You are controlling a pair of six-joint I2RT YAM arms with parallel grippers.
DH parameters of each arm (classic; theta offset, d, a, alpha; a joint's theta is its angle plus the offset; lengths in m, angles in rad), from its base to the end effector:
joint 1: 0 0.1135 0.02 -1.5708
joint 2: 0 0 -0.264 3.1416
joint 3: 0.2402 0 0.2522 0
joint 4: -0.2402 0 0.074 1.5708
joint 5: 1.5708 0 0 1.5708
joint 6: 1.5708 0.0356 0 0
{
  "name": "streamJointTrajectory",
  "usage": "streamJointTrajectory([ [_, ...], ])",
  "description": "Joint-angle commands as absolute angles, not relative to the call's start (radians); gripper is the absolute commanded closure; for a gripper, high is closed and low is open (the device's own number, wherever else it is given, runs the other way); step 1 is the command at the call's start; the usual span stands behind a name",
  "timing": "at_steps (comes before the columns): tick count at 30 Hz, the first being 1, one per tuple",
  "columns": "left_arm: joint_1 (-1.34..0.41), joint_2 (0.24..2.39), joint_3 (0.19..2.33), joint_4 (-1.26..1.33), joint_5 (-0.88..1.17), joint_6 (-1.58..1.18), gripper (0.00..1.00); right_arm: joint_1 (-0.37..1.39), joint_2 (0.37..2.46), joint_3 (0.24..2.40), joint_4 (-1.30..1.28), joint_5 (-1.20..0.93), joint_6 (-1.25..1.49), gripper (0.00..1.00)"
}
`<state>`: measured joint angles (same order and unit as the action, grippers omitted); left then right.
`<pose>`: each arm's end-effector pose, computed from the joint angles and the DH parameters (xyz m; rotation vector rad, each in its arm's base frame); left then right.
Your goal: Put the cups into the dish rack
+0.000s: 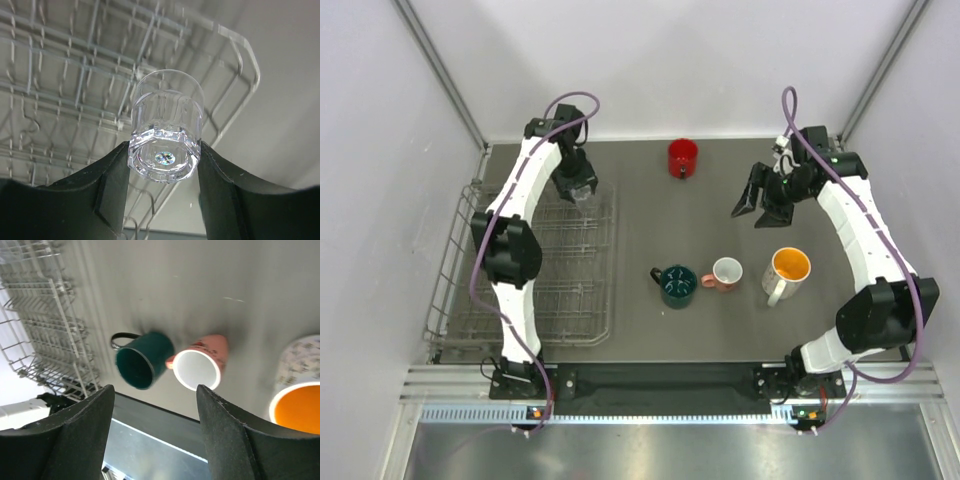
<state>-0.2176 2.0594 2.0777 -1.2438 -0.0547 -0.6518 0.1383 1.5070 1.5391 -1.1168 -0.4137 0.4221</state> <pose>0.4152 -0.0898 0.3080 -0.6167 2.7338 -0.1363 0.2911 0.0550 0.3505 0.2425 2.6899 0.7289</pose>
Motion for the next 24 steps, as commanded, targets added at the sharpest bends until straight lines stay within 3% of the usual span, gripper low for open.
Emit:
streamJointTrajectory([
  [1,-0.212,2.141,2.207,-1.328,-0.137,-0.661,1.0,0.091,1.506,1.578,-1.167,-0.406,0.35,0.33],
  [24,-0.156,2.278,2.214,-1.304,-0.08,-0.647,1.0,0.008,1.523,1.555,-1.167,-0.459,0.318,0.33],
])
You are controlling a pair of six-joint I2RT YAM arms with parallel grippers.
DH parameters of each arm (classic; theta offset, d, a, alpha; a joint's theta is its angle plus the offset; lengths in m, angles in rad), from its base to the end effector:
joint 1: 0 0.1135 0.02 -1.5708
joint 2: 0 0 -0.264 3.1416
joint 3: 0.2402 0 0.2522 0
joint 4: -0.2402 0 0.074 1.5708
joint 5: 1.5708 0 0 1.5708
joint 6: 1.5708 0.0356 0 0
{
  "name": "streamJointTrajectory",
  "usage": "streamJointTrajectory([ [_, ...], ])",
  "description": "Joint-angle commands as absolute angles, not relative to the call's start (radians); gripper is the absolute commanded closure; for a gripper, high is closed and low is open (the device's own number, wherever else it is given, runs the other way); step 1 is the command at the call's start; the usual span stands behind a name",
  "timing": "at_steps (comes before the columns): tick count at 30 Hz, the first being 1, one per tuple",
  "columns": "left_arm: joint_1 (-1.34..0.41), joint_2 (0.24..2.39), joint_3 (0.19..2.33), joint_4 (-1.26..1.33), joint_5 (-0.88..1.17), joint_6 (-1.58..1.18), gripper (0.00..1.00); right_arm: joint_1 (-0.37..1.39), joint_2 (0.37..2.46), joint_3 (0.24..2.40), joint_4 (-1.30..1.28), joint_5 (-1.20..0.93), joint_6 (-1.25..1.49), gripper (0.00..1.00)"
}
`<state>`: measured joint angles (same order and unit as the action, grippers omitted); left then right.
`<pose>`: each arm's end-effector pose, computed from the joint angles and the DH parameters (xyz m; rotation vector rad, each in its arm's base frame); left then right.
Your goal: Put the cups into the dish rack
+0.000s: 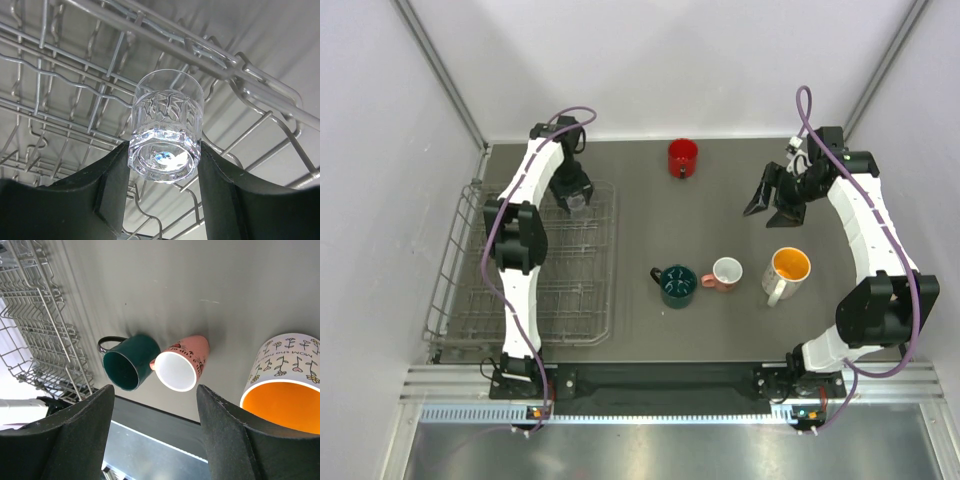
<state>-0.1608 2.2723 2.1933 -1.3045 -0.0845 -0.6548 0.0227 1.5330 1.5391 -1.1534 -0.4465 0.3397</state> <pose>0.4542 -0.0706 0.2481 -0.7292 2.8444 0.0046 0.2978 0.0221 0.3421 0.2982 2.7068 0.7128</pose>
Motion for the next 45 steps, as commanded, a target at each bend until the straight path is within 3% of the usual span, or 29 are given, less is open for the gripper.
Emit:
streamJointTrajectory([
  [1,-0.156,2.281,2.21,-1.304,-0.08,-0.646,1.0,0.009,1.523,1.554,-1.167,-0.459,0.319,0.33],
  [8,-0.153,2.307,2.207,-1.29,-0.081,-0.638,1.0,0.008,1.525,1.551,-1.158,-0.462,0.324,0.33],
  [10,-0.152,2.312,2.207,-1.285,-0.077,-0.634,0.96,0.008,1.523,1.549,-1.16,-0.46,0.327,0.33],
  [15,-0.149,2.315,2.203,-1.284,-0.083,-0.635,0.65,0.008,1.522,1.546,-1.16,-0.457,0.327,0.33],
  [22,-0.146,2.292,2.183,-1.29,-0.098,-0.632,0.32,0.008,1.519,1.536,-1.149,-0.456,0.331,0.33],
  [25,-0.146,2.27,2.169,-1.285,-0.086,-0.627,0.23,0.008,1.517,1.529,-1.138,-0.456,0.339,0.33],
  [34,-0.146,2.218,2.166,-1.296,-0.081,-0.617,0.11,0.008,1.52,1.526,-1.112,-0.445,0.35,0.33],
  [37,-0.146,2.185,2.164,-1.302,-0.084,-0.611,0.02,0.02,1.525,1.528,-1.097,-0.437,0.354,0.33],
  [45,-0.144,2.079,2.169,-1.281,-0.077,-0.581,0.02,0.087,1.586,1.604,-1.077,-0.354,0.35,0.32],
])
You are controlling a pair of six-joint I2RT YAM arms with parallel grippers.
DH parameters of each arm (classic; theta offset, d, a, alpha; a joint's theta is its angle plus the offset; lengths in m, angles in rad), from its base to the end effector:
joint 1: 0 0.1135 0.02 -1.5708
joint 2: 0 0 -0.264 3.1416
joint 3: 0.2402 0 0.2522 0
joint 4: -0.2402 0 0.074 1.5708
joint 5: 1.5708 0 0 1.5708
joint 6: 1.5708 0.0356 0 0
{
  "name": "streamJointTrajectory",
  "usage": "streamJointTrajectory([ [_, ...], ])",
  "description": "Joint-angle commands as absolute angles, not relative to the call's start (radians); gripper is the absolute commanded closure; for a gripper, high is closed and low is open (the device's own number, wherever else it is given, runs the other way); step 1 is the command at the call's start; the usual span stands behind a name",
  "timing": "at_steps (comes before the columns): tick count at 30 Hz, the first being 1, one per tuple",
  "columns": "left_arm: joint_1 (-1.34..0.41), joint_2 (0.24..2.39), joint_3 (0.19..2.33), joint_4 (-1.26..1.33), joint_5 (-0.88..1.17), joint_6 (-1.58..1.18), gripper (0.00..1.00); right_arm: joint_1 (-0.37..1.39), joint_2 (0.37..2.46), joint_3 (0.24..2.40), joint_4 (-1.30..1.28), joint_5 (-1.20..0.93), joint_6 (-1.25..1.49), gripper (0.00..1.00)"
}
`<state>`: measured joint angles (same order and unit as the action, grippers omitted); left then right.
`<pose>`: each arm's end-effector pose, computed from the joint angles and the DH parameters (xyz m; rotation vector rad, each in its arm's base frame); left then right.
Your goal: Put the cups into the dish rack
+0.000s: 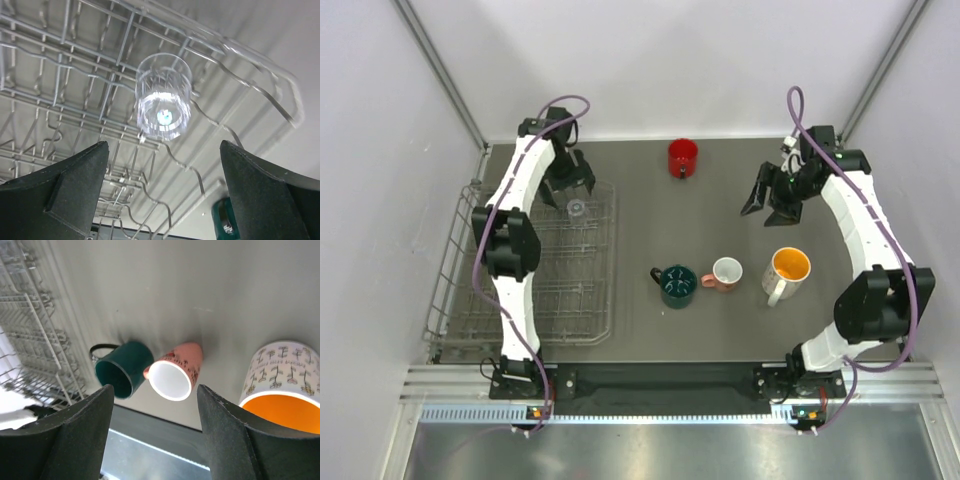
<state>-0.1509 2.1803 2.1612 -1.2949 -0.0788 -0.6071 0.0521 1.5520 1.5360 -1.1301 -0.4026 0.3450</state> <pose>0.4404 -0.0641 0.2794 -0.6641 2.7962 -0.0321 0.3038 0.0298 0.3363 0.2796 2.7189 0.6624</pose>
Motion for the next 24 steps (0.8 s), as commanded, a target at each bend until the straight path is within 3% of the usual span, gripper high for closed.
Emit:
streamJointTrajectory([
  [1,-0.144,2.054,2.169,-1.278,-0.078,-0.574,0.02,0.115,1.612,1.636,-1.065,-0.325,0.357,0.32],
  [7,-0.144,1.893,2.096,-1.276,-0.026,-0.531,0.08,0.222,1.741,1.782,-1.003,-0.197,0.411,0.32],
  [11,-0.144,1.699,1.819,-1.132,0.115,-0.531,0.13,0.278,1.848,1.929,-0.945,-0.137,0.445,0.32],
  [16,-0.144,1.517,1.649,-1.014,0.245,-0.525,0.15,0.333,2.015,2.103,-0.901,-0.043,0.478,0.32],
  [24,-0.146,1.373,1.514,-0.988,0.331,-0.523,0.17,0.345,2.16,2.121,-0.643,0.119,0.565,0.31],
])
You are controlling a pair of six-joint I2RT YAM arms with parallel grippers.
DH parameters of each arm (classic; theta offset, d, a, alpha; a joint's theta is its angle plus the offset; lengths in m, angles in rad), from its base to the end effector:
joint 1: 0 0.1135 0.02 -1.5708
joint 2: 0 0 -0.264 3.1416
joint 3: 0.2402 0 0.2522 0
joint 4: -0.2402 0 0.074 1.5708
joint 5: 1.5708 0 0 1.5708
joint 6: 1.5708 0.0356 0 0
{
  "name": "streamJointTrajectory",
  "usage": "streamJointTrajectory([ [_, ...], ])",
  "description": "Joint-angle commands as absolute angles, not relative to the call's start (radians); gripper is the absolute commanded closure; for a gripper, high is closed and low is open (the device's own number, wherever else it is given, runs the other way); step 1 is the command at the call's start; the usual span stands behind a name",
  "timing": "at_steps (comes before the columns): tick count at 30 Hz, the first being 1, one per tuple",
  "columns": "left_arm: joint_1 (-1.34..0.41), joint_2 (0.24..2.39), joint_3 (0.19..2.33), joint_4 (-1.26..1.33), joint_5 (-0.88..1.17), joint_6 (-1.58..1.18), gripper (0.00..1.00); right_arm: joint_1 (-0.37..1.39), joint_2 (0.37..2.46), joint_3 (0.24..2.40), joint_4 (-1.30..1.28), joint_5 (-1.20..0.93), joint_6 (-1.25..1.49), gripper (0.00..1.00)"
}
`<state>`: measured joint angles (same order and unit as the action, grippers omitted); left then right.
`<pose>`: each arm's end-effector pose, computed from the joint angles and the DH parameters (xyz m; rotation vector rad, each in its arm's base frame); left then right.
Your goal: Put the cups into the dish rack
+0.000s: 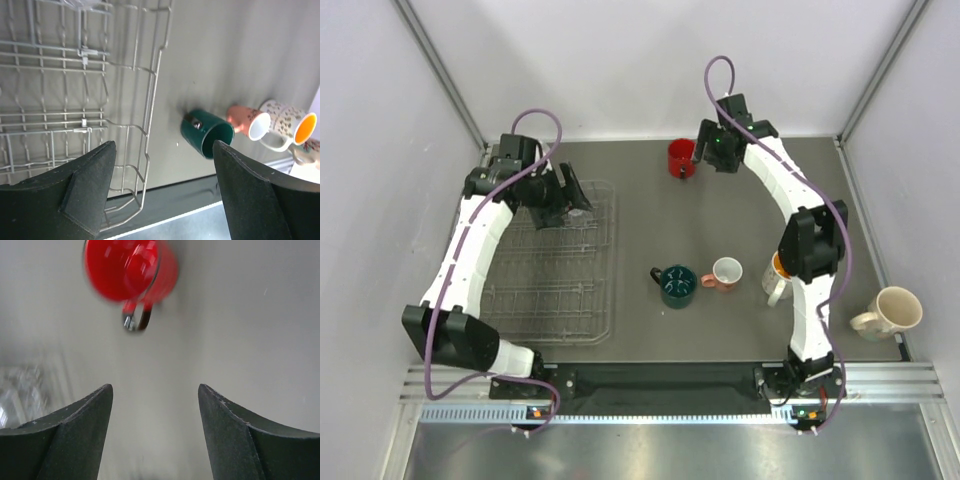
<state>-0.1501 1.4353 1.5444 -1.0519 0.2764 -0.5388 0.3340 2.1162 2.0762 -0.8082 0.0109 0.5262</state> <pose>0.2803 -0.0522 0.3738 -0.3829 2.5473 -0.6191 0.4504 0.1559 0.3071 0.2406 2.4427 0.3746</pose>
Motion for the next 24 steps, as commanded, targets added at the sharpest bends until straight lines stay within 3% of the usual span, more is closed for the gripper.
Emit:
streamJointTrajectory([
  [1,-0.144,1.365,1.496,-0.988,0.334,-0.525,0.17,0.344,2.172,2.131,-0.602,0.135,0.563,0.3],
  [17,-0.146,1.348,1.451,-1.006,0.318,-0.523,0.17,0.354,2.396,2.275,-0.429,0.241,0.588,0.28],
  [24,-0.144,1.362,1.462,-1.02,0.299,-0.511,0.17,0.36,2.457,2.306,-0.416,0.235,0.563,0.38],
])
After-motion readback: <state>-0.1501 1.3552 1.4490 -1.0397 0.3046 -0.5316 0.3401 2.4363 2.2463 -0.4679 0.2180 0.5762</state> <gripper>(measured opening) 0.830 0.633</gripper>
